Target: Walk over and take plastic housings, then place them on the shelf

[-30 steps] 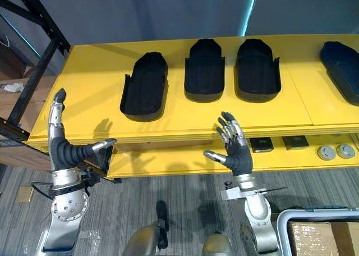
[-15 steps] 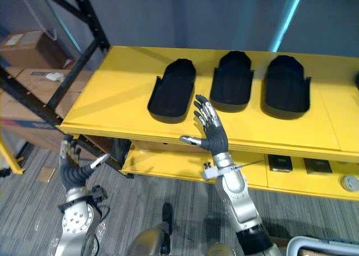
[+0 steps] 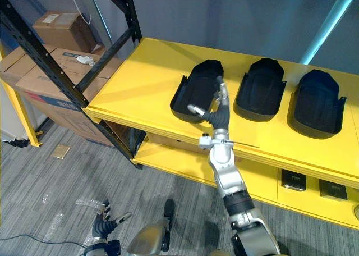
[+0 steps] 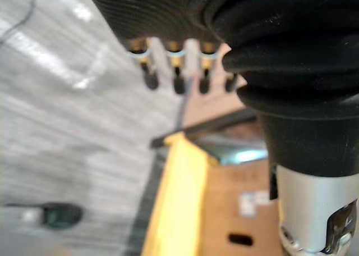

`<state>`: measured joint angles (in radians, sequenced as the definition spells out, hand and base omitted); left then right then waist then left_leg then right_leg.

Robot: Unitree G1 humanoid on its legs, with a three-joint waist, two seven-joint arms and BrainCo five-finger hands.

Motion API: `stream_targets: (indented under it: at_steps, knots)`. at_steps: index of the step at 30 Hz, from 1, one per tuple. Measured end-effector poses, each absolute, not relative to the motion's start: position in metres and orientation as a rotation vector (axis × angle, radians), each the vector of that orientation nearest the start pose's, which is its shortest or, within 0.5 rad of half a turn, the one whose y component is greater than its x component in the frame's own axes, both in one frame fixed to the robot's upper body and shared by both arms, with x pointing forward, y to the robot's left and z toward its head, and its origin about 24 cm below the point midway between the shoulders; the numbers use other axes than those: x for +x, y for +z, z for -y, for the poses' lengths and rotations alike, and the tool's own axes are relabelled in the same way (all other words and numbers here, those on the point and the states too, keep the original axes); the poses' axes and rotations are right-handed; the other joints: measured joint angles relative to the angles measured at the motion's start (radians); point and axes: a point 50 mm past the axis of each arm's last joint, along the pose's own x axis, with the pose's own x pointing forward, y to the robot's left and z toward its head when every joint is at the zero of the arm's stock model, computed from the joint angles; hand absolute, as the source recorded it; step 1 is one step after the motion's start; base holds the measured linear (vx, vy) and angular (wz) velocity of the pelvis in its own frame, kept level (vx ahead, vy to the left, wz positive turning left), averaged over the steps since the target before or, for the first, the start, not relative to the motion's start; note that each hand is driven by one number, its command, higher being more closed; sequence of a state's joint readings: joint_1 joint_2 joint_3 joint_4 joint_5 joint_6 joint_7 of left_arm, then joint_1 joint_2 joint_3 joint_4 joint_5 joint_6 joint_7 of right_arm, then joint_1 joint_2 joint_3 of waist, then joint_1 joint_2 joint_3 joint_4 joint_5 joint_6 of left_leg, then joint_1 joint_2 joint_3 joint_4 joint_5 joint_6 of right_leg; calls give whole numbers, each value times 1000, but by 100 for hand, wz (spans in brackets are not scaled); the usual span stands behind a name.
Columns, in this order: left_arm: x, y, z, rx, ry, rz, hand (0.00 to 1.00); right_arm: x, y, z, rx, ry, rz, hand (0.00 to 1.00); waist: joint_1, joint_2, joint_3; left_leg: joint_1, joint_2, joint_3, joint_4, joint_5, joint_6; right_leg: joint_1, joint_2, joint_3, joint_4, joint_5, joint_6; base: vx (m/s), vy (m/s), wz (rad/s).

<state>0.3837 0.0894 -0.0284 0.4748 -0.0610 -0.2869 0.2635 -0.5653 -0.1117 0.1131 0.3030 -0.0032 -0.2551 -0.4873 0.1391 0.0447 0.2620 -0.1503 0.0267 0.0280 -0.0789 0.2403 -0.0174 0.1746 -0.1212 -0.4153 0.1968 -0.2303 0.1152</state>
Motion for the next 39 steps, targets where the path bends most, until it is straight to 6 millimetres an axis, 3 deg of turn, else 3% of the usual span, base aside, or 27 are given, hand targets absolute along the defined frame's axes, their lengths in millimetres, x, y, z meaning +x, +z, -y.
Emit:
stream_targets:
  at_steps: [4, 8, 12, 19, 24, 28, 39]
  knots:
    - [106, -102, -190, 97, 312, -566, 0, 343, 185, 139, -37, -337, 616, 0, 11, 0, 7, -22, -8, -29, 5, 12, 4, -5, -1, -30, 15, -13, 2, 17, -27, 22]
    - [107, -106, -189, 95, 305, -581, 0, 352, 213, 136, -70, -296, 670, 0, 17, 8, 57, -27, -14, -48, 10, 12, 4, -9, -6, -53, 49, -37, 1, -20, -32, 20]
    - [107, -107, -192, 103, 301, -585, 0, 366, 212, 134, -102, -258, 593, 0, 28, 7, 74, -46, -13, -51, 19, 14, 5, -26, -7, -57, 67, -49, -4, 3, -33, 6]
    - [113, -105, -192, 83, 311, -557, 0, 382, 216, 154, -168, -348, 519, 0, 39, 23, 154, -53, -19, -75, 19, 27, 1, -37, -17, -57, 110, -78, -5, -5, -29, 11]
    - [113, -106, -191, 47, 326, -568, 0, 381, 240, 165, -126, -475, 608, 0, 42, 33, 172, -62, -24, -78, 19, 27, 0, -52, -27, -56, 132, -90, -4, -3, -20, 4]
    - [110, -111, -187, 28, 318, -595, 0, 374, 267, 179, -103, -570, 736, 0, 41, 56, 190, -63, -36, -91, 20, 28, 0, -64, -40, -56, 164, -110, -3, -18, -28, 6]
    - [108, -115, -186, -8, 303, -618, 0, 375, 274, 187, -88, -559, 736, 0, 42, 59, 205, -66, -40, -99, 19, 30, -3, -68, -45, -54, 180, -119, -7, 2, -35, 3]
